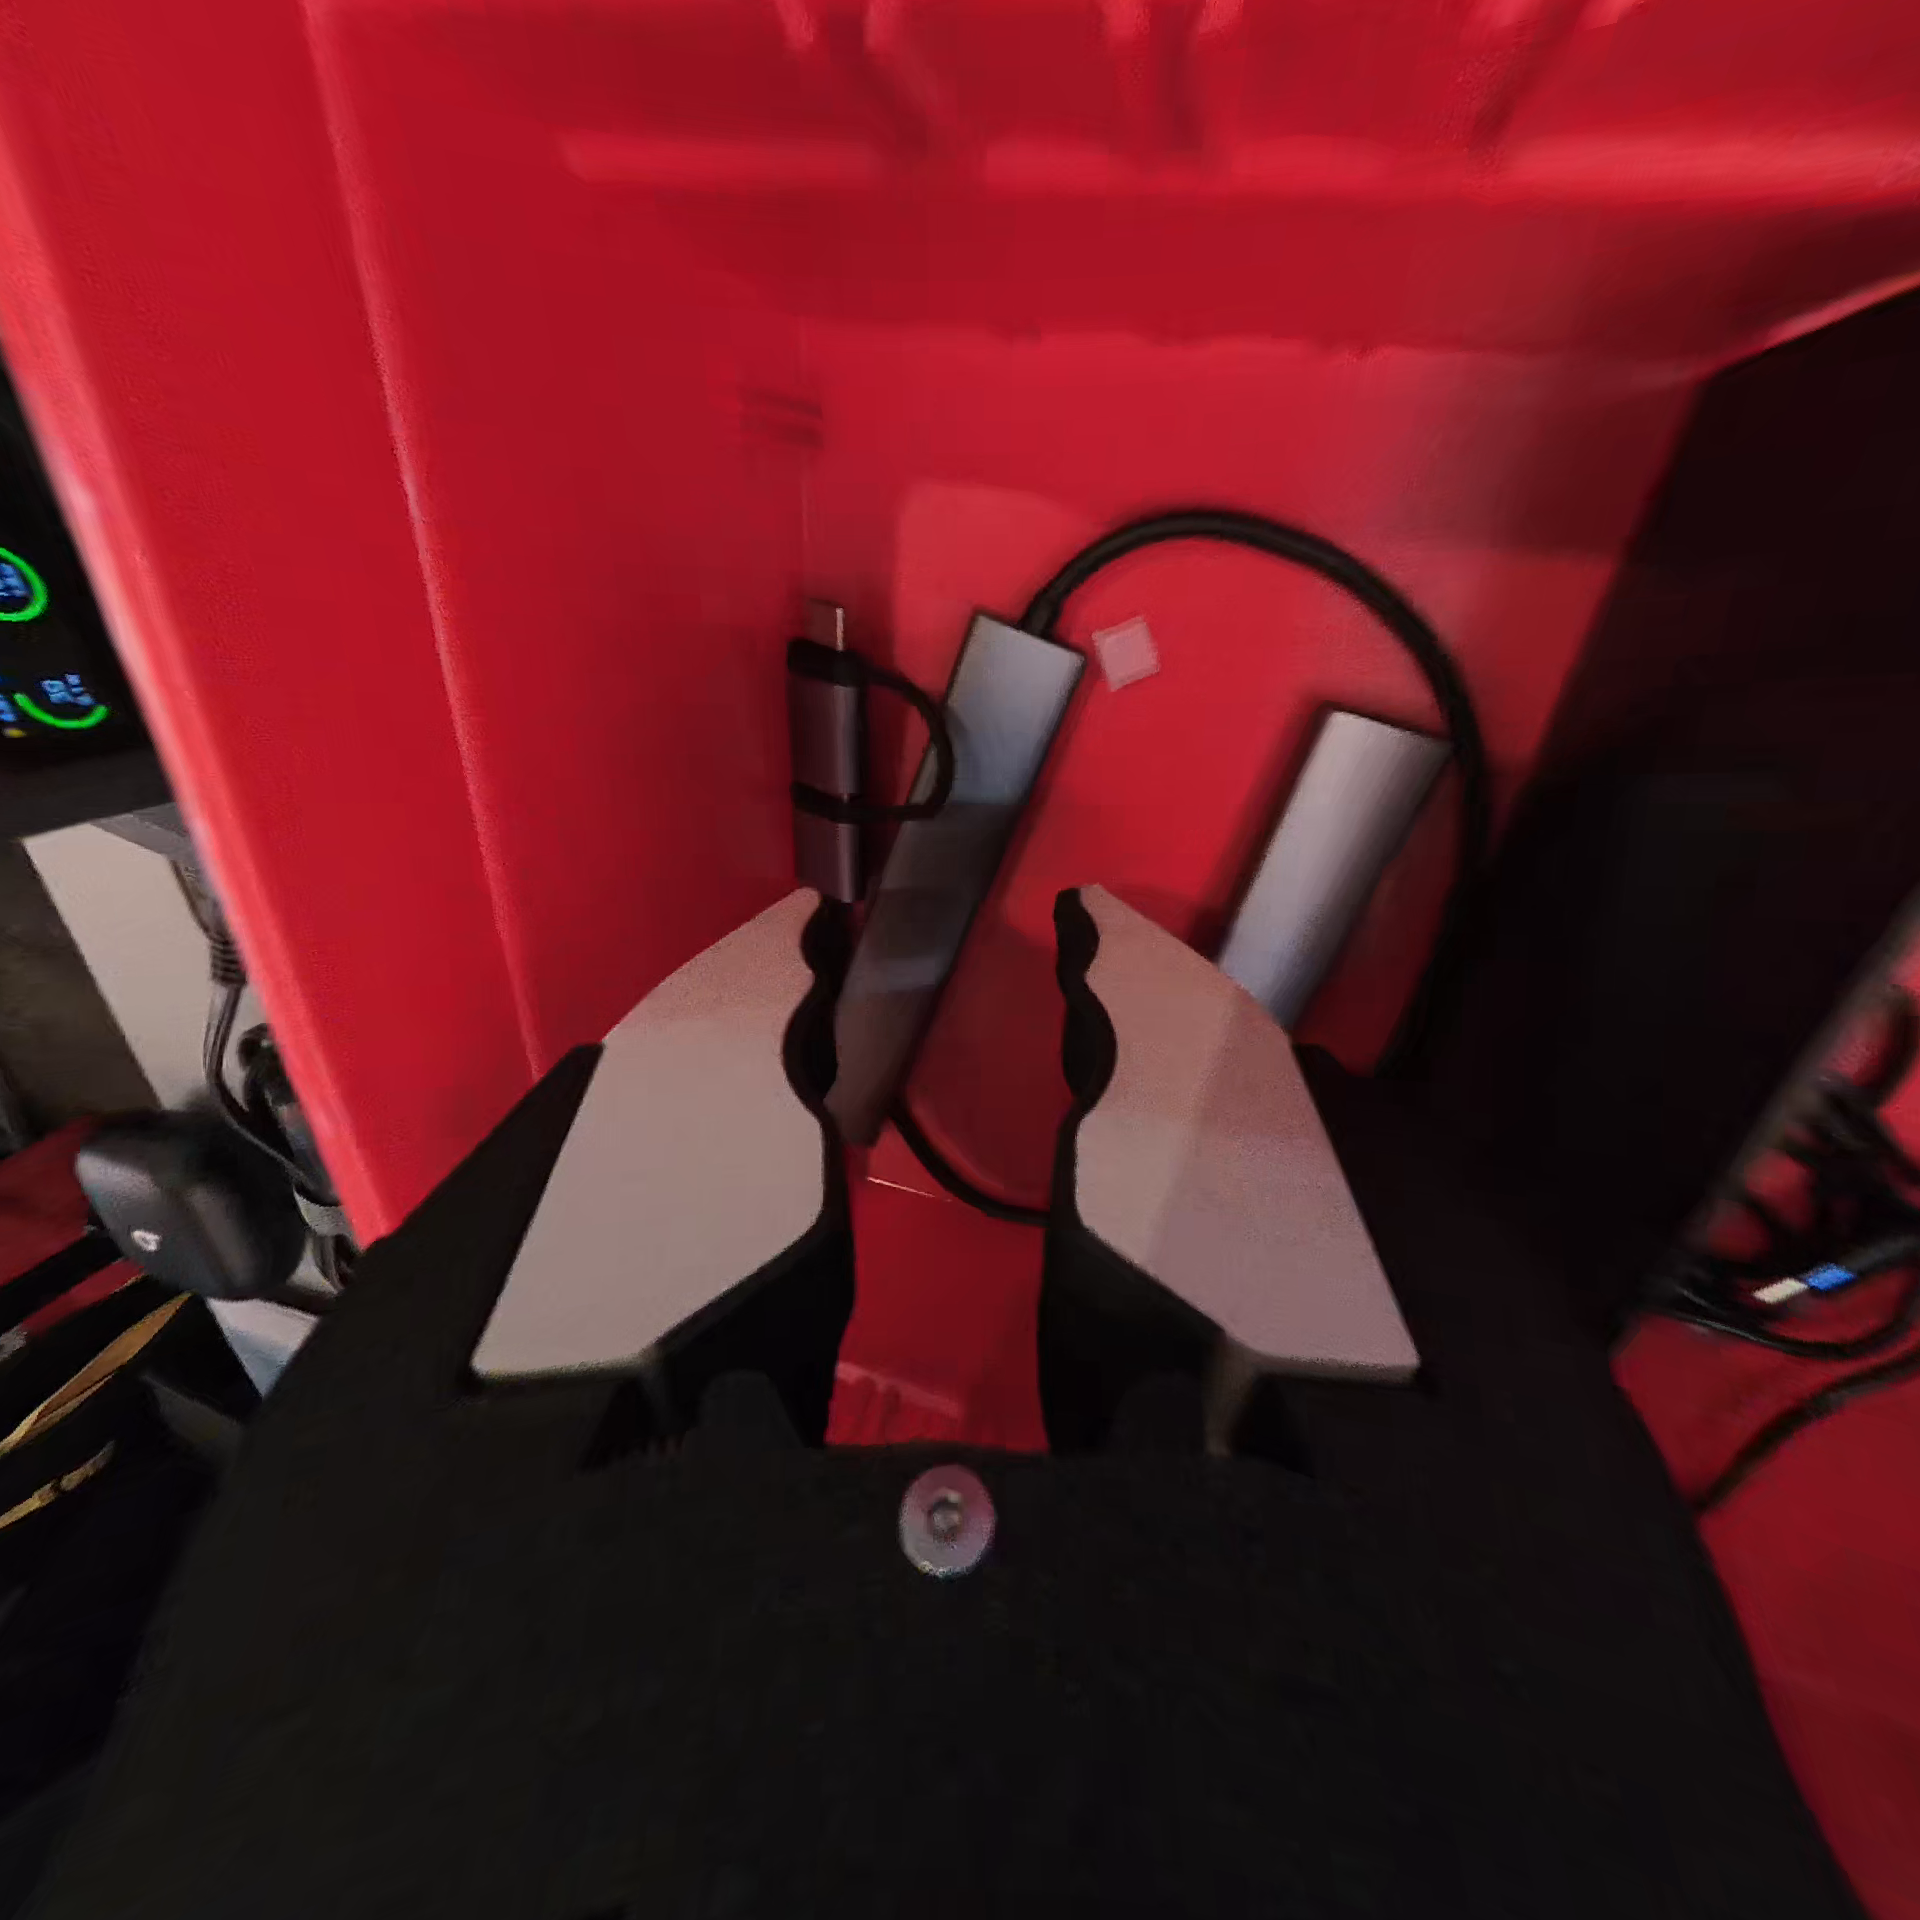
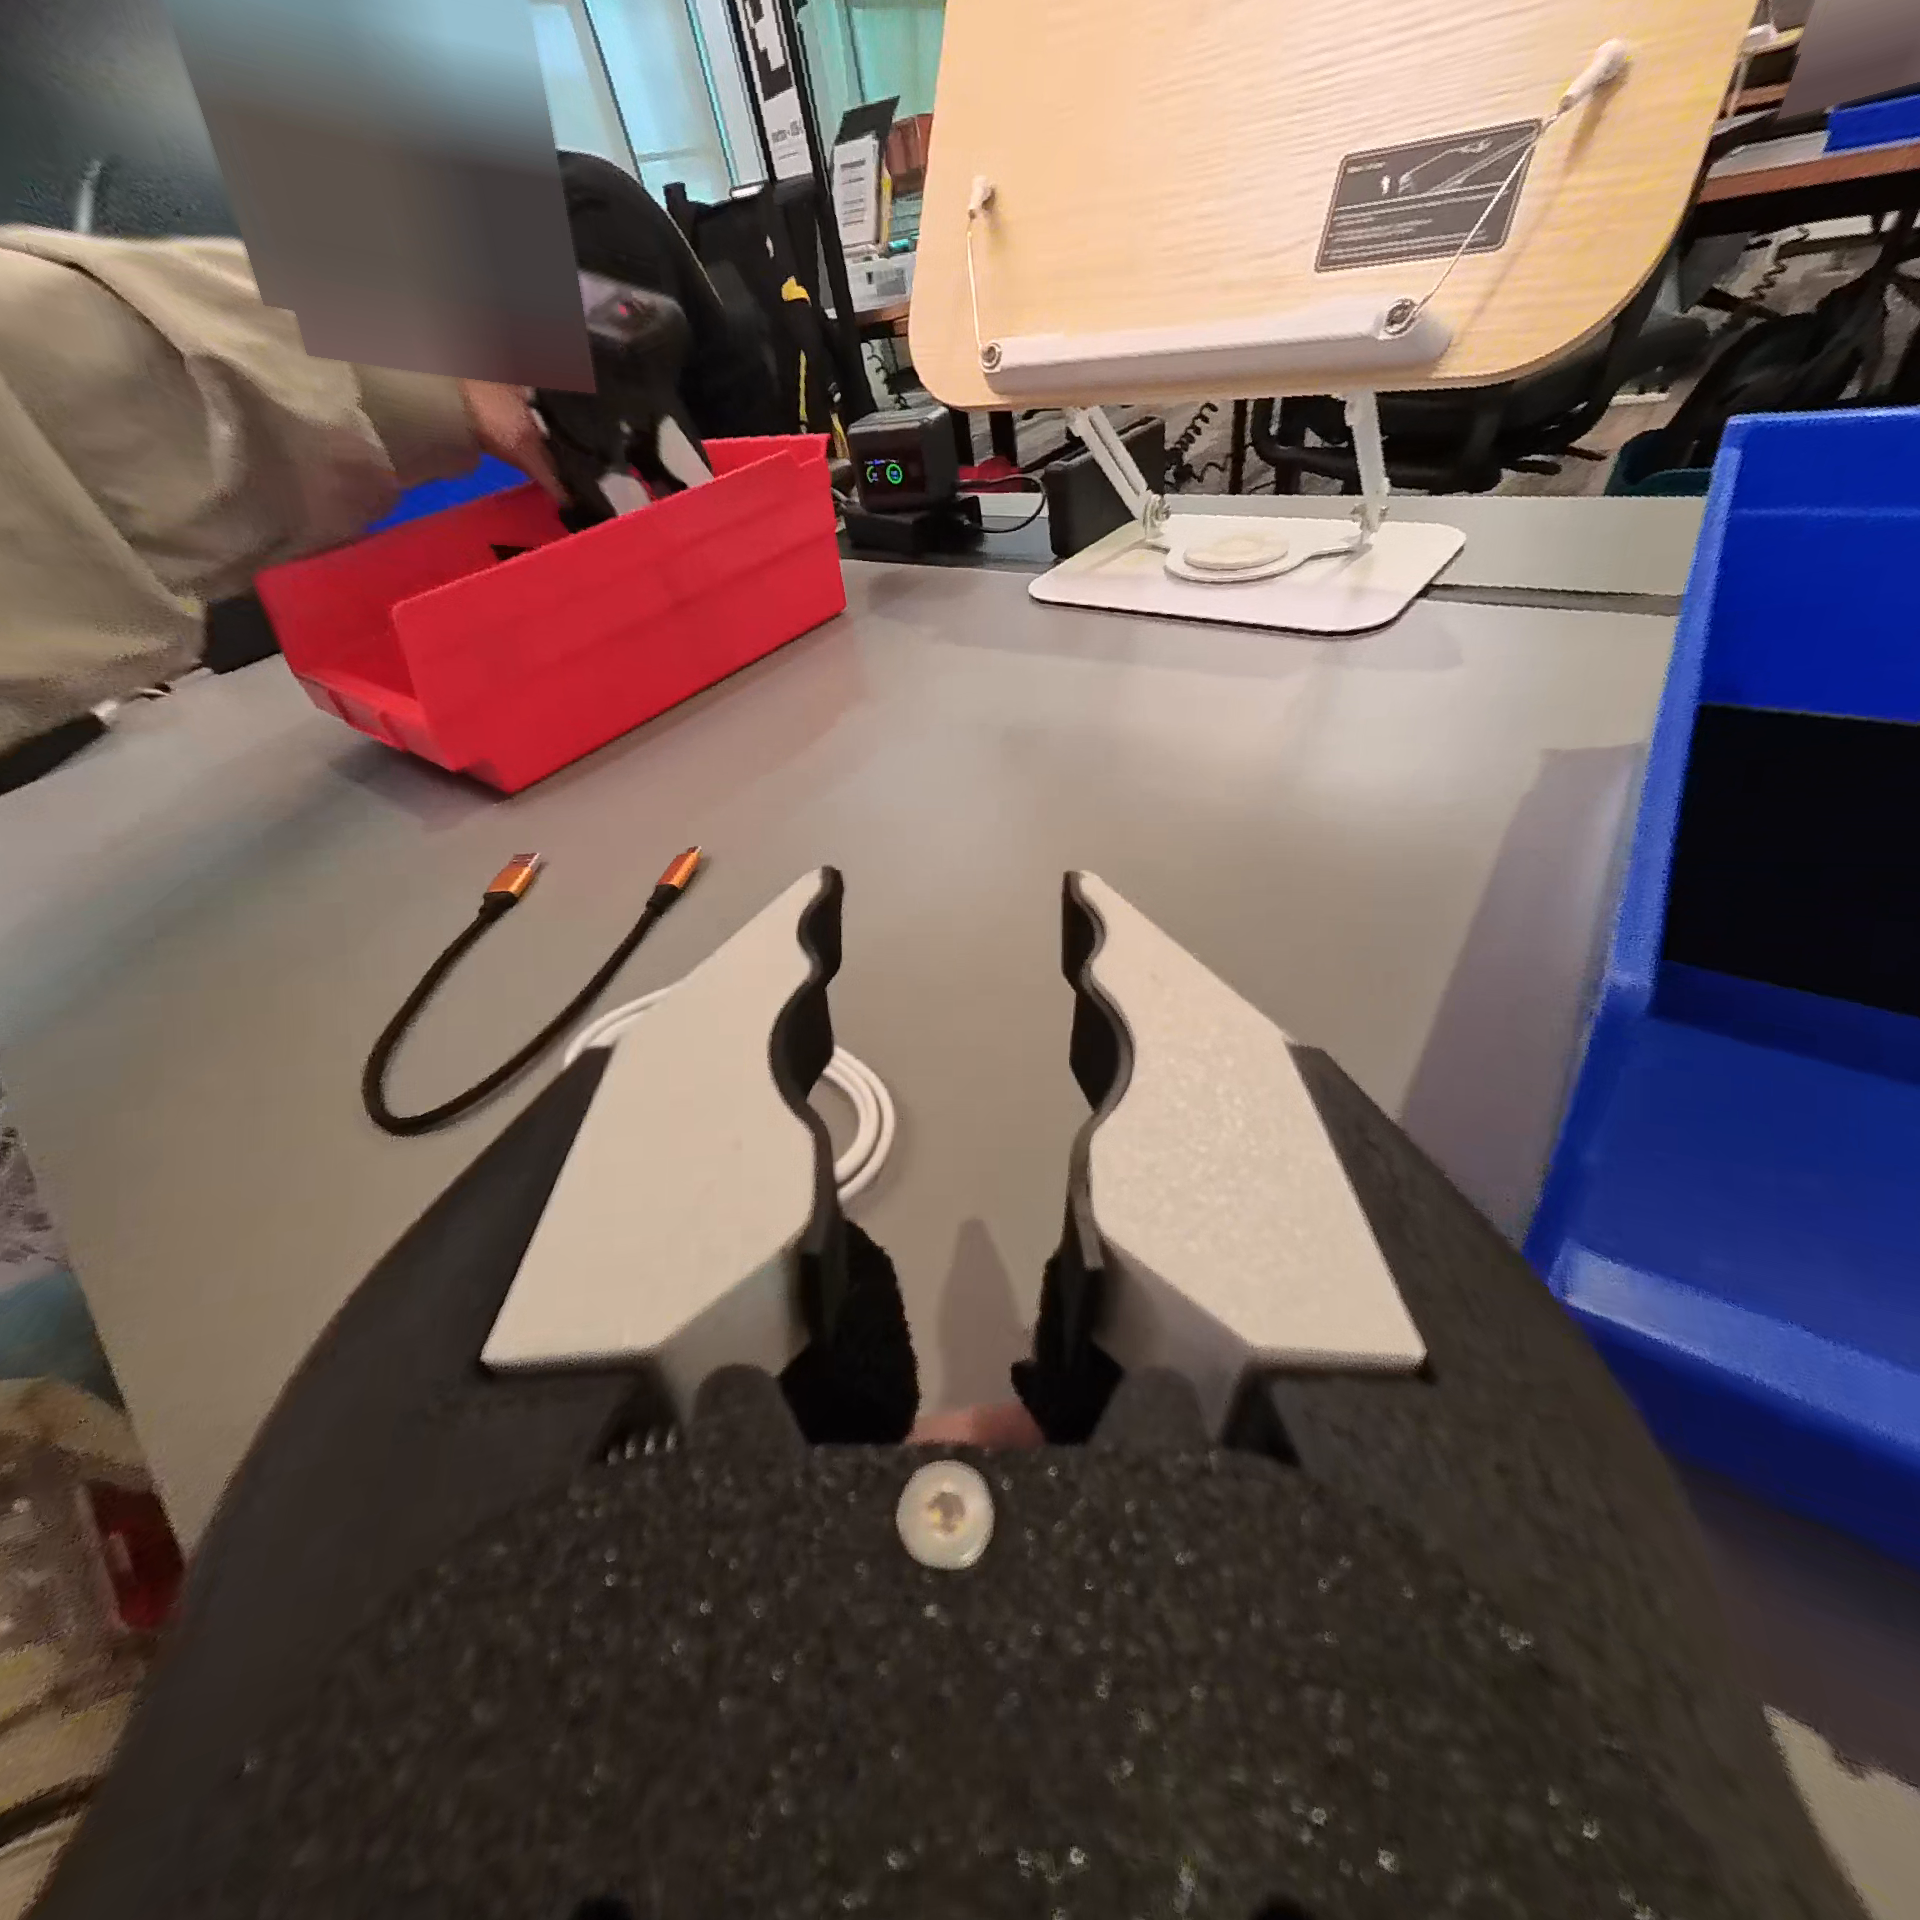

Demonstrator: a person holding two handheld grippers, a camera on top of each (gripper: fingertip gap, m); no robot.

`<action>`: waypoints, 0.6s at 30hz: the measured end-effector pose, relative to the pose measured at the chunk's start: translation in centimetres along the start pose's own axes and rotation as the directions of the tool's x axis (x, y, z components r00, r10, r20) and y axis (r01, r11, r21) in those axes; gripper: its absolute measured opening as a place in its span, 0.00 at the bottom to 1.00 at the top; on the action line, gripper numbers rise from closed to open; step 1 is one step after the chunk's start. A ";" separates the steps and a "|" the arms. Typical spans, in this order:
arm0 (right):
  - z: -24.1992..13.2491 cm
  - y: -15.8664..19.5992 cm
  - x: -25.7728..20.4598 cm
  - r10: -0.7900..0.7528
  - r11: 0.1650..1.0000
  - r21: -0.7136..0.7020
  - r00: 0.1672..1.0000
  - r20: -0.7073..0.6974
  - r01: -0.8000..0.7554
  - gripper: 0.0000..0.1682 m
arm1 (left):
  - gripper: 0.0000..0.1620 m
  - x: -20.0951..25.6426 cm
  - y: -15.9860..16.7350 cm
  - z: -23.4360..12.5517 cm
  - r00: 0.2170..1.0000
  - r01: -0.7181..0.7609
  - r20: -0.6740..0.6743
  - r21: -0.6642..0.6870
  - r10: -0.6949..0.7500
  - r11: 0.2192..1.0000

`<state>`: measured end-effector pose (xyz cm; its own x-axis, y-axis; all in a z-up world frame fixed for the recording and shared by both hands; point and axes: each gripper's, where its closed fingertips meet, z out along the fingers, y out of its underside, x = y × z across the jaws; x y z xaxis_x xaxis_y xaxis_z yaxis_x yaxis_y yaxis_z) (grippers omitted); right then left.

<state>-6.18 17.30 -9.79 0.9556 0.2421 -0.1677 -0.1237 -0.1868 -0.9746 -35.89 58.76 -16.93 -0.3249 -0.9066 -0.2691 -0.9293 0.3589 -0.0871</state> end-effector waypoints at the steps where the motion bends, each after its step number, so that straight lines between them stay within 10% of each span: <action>1: 0.0 -0.1 -0.1 0.015 1.000 0.007 1.000 0.015 -0.015 0.25 | 0.25 -0.2 0.2 0.6 1.000 -0.002 -0.001 -0.014 0.002 1.000; 12: 0.3 -0.1 -1.2 0.050 0.999 0.006 0.994 0.100 -0.051 0.25 | 0.15 -0.6 1.6 1.5 0.986 -0.088 0.125 -0.170 0.110 0.982; 18: -0.3 -1.1 -3.2 0.043 0.997 0.053 0.984 0.176 -0.053 0.25 | 0.14 -1.3 -0.4 -6.2 0.861 -0.124 0.475 -0.149 0.181 0.981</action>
<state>-9.07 16.46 -8.11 0.8876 0.3973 -0.2329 -0.1883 -0.1482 -0.9709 -36.15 58.45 -10.59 -0.3647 -0.6101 -0.7034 -0.8975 0.4315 0.0911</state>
